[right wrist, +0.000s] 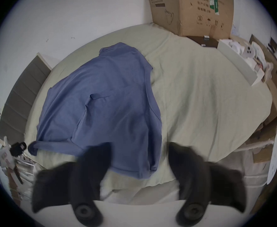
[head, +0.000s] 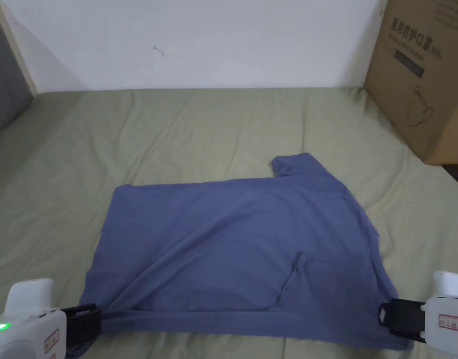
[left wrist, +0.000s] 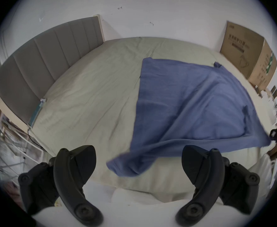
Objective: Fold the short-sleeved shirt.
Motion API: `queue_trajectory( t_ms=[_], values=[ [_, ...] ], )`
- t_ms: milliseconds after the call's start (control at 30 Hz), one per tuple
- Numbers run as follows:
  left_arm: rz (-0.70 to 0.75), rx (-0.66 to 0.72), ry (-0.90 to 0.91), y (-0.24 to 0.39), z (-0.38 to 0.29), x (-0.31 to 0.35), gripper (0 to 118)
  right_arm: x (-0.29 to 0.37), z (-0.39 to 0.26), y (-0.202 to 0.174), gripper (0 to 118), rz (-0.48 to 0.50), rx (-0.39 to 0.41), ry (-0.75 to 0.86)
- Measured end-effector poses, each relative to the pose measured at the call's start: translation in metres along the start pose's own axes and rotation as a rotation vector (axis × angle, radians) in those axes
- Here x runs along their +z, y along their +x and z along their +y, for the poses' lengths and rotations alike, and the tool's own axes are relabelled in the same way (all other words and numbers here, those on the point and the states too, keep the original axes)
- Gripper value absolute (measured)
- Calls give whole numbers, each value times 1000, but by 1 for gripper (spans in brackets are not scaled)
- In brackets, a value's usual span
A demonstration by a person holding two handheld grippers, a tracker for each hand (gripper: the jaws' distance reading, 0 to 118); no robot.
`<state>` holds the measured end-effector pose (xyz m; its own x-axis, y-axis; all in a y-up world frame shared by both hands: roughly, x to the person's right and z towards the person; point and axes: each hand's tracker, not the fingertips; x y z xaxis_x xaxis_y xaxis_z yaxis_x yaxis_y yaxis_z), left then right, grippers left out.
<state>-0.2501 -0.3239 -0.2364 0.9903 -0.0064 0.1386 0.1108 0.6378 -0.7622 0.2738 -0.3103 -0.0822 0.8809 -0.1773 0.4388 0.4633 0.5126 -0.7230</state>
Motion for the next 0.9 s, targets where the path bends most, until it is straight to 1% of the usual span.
queue_trajectory(
  t_ms=[33,100,133,167,200,233,267,300,333,367,400,433,500,533,600,633,667,767,800,867,900],
  values=[
    [-28,15,11,0,-2,9,107,6,-4,-3,86,-5,28,21],
    [-24,31,7,0,-7,23,107,20,-11,-10,86,5,63,47],
    [-28,38,10,0,-13,32,104,29,-16,-15,85,6,67,52],
    [-42,58,35,1,-20,42,92,38,-24,-18,83,32,66,77],
    [-54,66,54,2,-26,49,67,45,-32,-20,75,67,56,106],
    [-53,65,55,4,-33,56,19,49,-40,-25,47,75,52,109],
    [-48,68,52,7,-40,58,1,47,-46,-29,16,62,64,101],
    [-18,64,45,10,-47,60,2,42,-53,-33,1,32,73,89],
    [-7,71,42,11,-51,59,1,39,-60,-33,1,22,71,74],
    [-16,70,40,10,-55,57,1,34,-63,-31,1,45,65,71],
    [-23,75,36,10,-57,55,1,28,-65,-30,1,67,39,26],
    [-28,93,42,8,-57,53,1,24,-66,-29,1,61,3,5],
    [-38,90,36,2,-53,48,4,21,-68,-27,1,68,1,10],
    [-28,87,47,1,-49,46,23,20,-67,-27,1,66,5,9],
    [-7,87,62,-5,-41,38,75,19,-66,-25,1,55,12,8],
    [-6,96,58,-10,-36,32,94,18,-65,-23,1,56,7,4],
    [-24,112,52,-16,-31,21,97,16,-65,-21,1,62,-11,-1],
    [-73,185,43,-30,-20,-10,94,10,-64,-17,1,86,-49,-26],
    [-81,202,3,-33,-18,-21,83,9,-64,-17,1,80,-50,-29],
    [-79,221,-62,-35,-19,-43,66,6,-65,-19,1,69,-38,-42],
    [-75,200,-58,-33,-24,-48,54,6,-65,-19,1,64,-36,-44]
  ],
)
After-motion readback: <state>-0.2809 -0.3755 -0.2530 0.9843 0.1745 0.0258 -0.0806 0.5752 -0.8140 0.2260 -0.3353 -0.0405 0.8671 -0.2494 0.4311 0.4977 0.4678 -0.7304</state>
